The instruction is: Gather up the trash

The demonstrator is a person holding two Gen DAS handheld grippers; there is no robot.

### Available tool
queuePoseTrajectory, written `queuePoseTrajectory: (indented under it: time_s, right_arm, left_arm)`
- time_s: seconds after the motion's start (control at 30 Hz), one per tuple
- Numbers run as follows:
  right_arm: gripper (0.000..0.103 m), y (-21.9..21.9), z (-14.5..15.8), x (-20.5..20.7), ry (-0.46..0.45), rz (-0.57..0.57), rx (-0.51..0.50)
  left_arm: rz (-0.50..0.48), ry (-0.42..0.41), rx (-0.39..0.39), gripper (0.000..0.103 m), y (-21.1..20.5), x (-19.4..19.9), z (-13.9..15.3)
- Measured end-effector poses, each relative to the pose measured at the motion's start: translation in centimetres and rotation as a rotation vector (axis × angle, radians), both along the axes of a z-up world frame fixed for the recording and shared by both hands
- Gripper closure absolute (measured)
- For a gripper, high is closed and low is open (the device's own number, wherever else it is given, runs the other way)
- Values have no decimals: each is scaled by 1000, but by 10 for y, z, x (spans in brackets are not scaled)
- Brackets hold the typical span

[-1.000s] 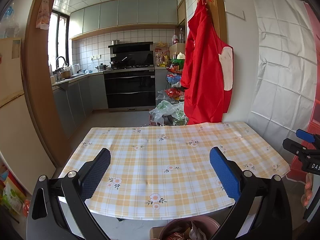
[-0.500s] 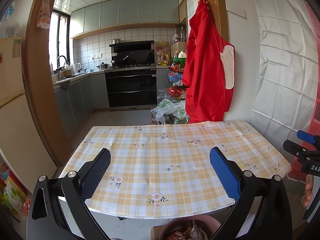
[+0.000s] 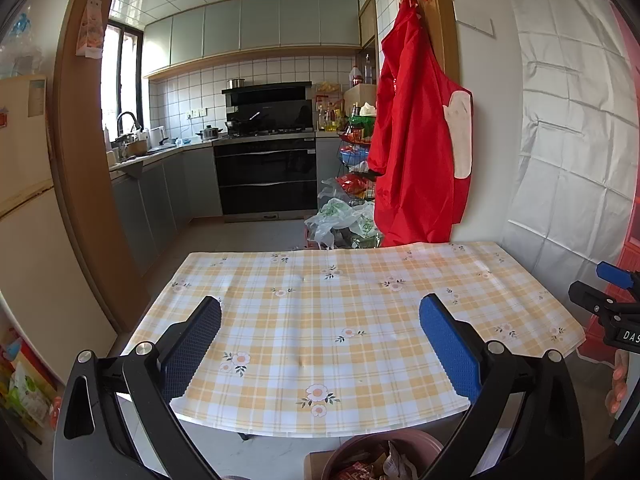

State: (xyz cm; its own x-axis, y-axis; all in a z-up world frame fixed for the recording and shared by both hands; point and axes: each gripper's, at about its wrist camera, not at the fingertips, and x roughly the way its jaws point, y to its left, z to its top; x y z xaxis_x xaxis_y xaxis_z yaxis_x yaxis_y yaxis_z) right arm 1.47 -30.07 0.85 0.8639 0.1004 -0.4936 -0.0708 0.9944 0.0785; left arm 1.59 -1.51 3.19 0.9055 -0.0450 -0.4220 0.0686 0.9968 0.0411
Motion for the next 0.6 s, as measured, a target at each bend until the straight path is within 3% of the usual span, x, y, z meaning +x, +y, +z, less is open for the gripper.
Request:
queuePoseTrajectory:
  time_s: [0.6]
  right_arm:
    - [6,-1,1,-1,0,-3,-2]
  left_arm:
    - [4,-9,7,6,-2,-2,1]
